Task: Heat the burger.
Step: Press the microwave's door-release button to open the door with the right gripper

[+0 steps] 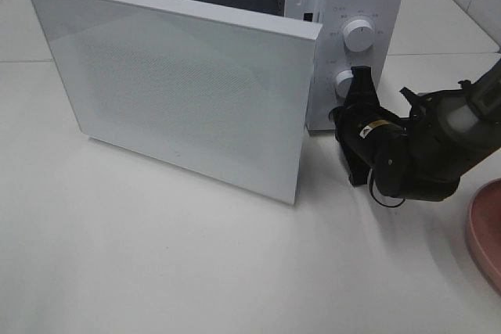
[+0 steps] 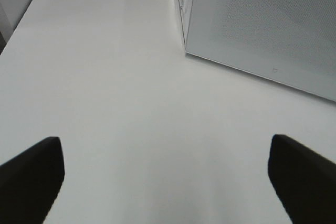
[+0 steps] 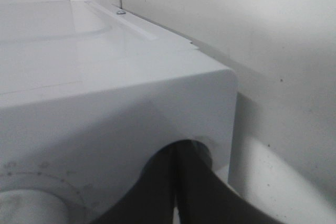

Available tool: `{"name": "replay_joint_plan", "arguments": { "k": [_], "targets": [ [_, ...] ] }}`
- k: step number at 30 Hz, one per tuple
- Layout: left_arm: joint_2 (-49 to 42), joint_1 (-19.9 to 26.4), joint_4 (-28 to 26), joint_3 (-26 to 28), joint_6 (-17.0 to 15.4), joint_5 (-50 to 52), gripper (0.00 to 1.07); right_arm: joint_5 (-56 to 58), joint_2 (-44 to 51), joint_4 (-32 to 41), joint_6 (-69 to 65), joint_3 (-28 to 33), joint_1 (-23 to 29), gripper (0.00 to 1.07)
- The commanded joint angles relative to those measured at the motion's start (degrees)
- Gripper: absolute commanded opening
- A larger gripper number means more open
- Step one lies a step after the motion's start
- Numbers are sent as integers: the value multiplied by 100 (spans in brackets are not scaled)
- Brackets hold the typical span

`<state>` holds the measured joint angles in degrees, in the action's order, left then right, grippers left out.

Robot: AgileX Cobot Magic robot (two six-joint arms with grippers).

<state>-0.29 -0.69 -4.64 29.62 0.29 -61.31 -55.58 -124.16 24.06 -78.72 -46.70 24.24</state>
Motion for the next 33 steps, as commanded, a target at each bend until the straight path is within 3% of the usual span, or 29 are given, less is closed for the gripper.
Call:
{"name": "replay_joint_plan", "arguments": {
  "k": [1,14,33],
  "targets": [
    [-86,-34,-29,0,11,0,98,-2057,80,103,166,-516,-223,0],
    [-86,-34,-29,0,11,0,98,-1547,97,-183,-80,-470,-206,0],
    [-86,-34,-29,0,11,0,98,-756,378,-516,-733,476,63,0]
  ]
}}
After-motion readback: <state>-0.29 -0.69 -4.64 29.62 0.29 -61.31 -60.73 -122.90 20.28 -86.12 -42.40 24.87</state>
